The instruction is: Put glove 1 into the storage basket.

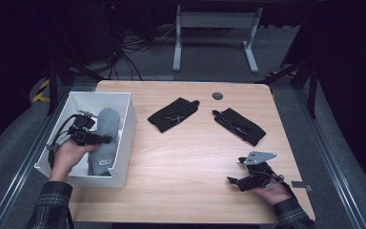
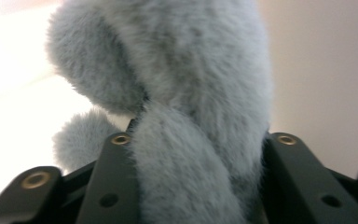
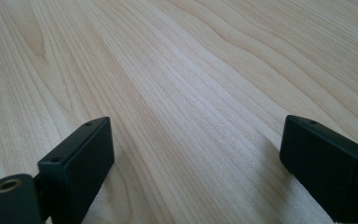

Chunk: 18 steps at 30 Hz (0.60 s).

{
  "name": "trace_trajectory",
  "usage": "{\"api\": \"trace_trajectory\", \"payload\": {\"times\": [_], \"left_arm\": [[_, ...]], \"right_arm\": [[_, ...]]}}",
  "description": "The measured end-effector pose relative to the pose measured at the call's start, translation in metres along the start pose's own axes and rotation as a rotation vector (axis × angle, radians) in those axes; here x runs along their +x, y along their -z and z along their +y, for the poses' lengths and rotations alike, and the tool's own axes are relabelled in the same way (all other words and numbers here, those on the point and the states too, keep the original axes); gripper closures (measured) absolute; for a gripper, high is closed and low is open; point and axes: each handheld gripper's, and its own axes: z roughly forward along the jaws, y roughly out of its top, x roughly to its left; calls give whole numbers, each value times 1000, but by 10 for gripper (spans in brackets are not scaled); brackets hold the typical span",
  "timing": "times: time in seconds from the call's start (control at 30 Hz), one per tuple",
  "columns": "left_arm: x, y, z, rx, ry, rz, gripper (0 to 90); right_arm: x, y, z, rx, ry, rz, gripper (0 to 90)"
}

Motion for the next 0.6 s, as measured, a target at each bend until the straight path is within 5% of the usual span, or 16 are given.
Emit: {"api": "trace_trajectory", "payload": {"times": [0.2,0.4,0.6], "left_arm": [[6,-8,2,-18,35,72,360],[6,4,6,-88,47,111,149],[1,24,13,-143,35,127,110]], "right_arm": [[0,0,0,0,1,0,104],[0,0,0,0,0,0,103],[0,0,0,1,1,-1,102]]}}
